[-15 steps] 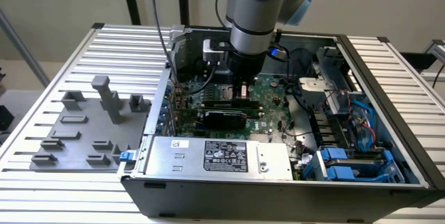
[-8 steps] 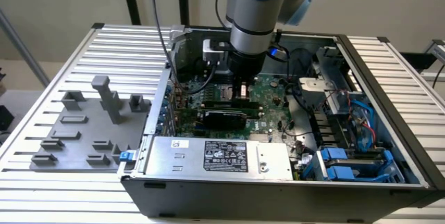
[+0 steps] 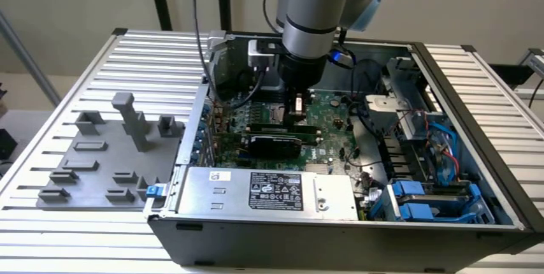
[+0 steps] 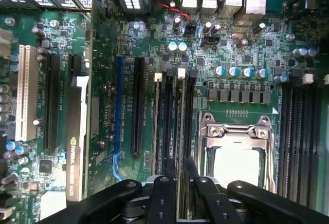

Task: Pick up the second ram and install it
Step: 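Insert the second ram into the second slot, then press down the second ram until it locks into place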

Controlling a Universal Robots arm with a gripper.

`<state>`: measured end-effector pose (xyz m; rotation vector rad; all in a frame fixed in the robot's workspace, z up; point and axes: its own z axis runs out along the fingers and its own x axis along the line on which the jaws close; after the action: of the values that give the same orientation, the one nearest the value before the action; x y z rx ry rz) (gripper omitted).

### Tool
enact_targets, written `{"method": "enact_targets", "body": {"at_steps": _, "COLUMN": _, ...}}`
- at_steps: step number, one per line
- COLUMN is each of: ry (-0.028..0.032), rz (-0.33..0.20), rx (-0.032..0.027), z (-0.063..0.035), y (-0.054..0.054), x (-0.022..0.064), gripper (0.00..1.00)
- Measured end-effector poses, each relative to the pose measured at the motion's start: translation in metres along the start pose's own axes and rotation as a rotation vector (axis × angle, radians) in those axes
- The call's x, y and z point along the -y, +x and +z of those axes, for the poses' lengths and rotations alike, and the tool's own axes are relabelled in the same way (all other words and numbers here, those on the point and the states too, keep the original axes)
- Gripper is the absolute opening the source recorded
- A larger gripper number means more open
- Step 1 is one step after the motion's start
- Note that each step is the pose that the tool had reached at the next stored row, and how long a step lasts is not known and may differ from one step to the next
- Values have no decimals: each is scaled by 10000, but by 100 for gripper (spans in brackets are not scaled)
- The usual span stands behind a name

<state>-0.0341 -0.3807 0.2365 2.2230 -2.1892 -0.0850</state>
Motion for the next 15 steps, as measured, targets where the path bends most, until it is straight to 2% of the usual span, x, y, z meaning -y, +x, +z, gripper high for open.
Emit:
{"method": "enact_targets", "body": {"at_steps": 4, "ry": -3, "rz": -1, "rx": 1, "z": -35, "y": -1, "x": -1, "gripper": 20}}
{"method": "enact_targets", "body": {"at_steps": 5, "ry": -3, "rz": -1, "rx": 3, "z": -35, "y": -1, "x": -1, "gripper": 13}}
{"method": "enact_targets", "body": {"at_steps": 6, "ry": -3, "rz": -1, "rx": 5, "z": -35, "y": -1, "x": -1, "gripper": 11}}
{"method": "enact_targets", "body": {"at_steps": 15, "ry": -3, "rz": -2, "rx": 21, "z": -36, "y": -1, "x": -2, "gripper": 11}}
